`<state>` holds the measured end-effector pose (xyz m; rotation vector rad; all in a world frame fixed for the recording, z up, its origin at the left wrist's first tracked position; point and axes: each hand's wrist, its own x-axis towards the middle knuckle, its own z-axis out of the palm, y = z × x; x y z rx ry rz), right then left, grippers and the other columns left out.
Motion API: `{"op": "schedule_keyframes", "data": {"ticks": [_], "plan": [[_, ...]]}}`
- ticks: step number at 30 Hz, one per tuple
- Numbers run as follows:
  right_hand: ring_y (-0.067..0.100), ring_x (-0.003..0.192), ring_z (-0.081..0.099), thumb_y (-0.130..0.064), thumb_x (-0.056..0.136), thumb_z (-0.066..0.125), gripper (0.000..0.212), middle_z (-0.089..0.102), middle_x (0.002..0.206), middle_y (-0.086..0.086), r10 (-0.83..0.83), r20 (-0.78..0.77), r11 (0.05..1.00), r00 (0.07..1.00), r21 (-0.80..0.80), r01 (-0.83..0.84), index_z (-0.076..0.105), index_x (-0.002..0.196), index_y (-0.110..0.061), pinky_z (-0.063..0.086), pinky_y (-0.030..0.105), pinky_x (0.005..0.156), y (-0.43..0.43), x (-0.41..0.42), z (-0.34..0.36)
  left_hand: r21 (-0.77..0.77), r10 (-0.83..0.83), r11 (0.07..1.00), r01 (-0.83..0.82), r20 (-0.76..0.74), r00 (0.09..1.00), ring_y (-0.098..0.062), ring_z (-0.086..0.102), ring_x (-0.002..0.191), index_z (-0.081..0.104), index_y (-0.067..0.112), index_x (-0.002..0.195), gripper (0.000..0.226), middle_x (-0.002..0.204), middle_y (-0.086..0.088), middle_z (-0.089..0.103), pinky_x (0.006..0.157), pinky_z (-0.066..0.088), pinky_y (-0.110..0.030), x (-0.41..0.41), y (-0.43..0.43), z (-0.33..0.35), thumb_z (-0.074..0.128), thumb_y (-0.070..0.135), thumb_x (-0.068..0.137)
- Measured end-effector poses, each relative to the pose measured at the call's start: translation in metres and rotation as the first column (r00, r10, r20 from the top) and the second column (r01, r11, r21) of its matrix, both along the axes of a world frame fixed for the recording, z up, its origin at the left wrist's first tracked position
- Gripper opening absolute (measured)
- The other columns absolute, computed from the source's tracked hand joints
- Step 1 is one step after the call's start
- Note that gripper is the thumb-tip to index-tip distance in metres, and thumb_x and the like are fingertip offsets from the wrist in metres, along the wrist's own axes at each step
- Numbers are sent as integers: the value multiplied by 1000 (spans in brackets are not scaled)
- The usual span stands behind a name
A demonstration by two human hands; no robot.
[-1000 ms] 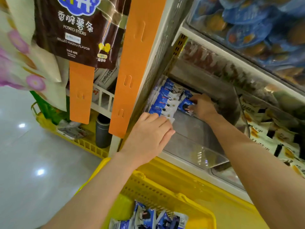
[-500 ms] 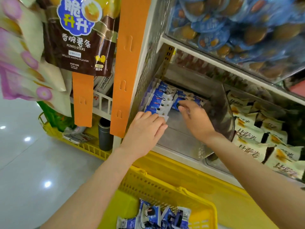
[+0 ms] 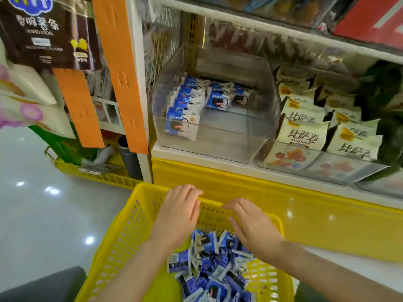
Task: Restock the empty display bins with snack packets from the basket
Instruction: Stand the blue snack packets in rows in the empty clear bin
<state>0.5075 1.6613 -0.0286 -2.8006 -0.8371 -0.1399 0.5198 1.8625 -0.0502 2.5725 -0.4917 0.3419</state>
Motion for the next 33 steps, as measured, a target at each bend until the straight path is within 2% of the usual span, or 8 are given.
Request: {"op": "schedule_keyframes", "data": {"ticks": [4,8,11,14,16,23,26,33], "plan": [[16,119,45,-28,102,33,35,45,132,1,-203,-436,976,877,-164,145,39,135,-18,36,25,93,-10,-21,-77,106,-6,993,52,-391,920,-8,42,112,45,23,127,31,123,8,46,96,34,-23,-27,4,-78,30,29,101],[21,128,41,-24,102,37,44,34,146,4,-337,-672,942,659,-248,228,30,144,-17,36,30,102,-14,-43,-146,128,-10,983,130,-675,738,-14,48,109,50,18,123,28,122,0,51,90,38,-26,-48,9,-143,38,28,100],[24,139,26,-26,101,38,50,23,153,6,-405,-716,914,569,-333,231,21,147,-15,23,32,112,-18,-58,-181,69,-51,980,188,-821,568,-19,51,110,51,12,121,29,123,-6,53,90,41,-29,-63,4,-180,43,28,98],[20,143,17,-23,101,40,55,17,156,5,-415,-642,897,644,-407,172,14,149,-12,13,31,115,-26,-65,-204,26,-85,974,224,-879,470,-21,51,113,49,13,122,30,130,-8,50,87,39,-27,-73,-2,-208,47,27,97],[19,143,13,-26,101,41,58,14,157,4,-413,-617,886,670,-443,138,11,149,-12,10,34,118,-29,-67,-214,4,-103,969,248,-903,417,-24,47,121,49,12,125,34,137,-10,45,95,38,-31,-76,-6,-222,49,29,95],[22,137,23,-37,95,49,61,26,151,-2,-421,-608,880,673,-455,139,22,147,-20,27,35,111,-27,-62,-226,87,-143,893,442,-876,461,-20,11,143,22,18,147,73,156,-2,14,116,13,-34,-72,-9,-253,57,43,88],[24,131,33,-33,93,54,55,36,144,1,-438,-586,876,682,-447,178,32,141,-18,32,33,108,-23,-56,-225,93,-146,878,469,-882,448,-18,12,143,22,24,147,81,154,2,18,116,16,-36,-69,-5,-260,67,38,81],[21,124,33,-26,95,50,34,46,133,-1,-435,-641,900,632,-335,280,49,128,-21,30,26,104,-26,-60,-225,164,-83,872,461,-879,469,-19,24,132,42,25,133,60,142,4,31,107,27,-32,-75,0,-265,69,34,79]]}}
